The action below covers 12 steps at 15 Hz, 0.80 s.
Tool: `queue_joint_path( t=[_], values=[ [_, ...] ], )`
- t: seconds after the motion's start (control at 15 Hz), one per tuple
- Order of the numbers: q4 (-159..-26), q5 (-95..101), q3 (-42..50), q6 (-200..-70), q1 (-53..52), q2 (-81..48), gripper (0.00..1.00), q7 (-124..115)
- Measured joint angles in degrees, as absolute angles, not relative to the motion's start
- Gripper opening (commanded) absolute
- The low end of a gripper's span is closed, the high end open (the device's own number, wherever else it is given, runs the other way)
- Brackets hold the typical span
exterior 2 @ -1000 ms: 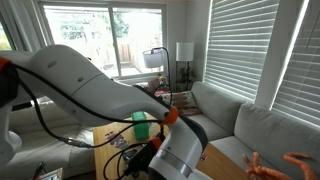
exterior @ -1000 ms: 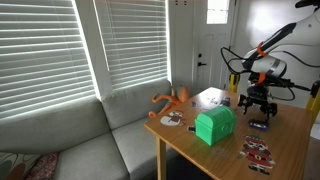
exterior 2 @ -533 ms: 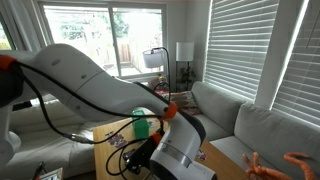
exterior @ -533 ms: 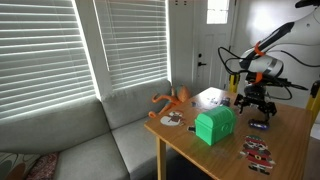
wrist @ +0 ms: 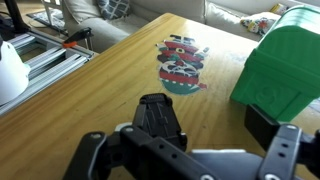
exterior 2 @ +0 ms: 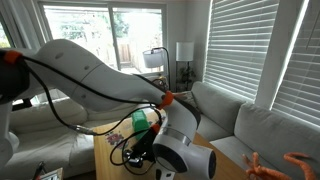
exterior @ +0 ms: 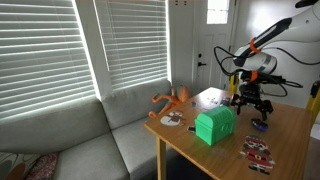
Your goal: Turn the blue toy car over
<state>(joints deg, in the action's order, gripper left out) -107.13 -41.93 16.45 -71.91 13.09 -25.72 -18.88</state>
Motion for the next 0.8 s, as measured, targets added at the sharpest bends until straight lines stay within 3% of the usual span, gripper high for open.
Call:
queue_joint_path(
  t=[0.8],
  values=[
    [-107.68,-37.16,16.51,-73.57,13.05,-25.34,1.0,-22.19]
  ],
)
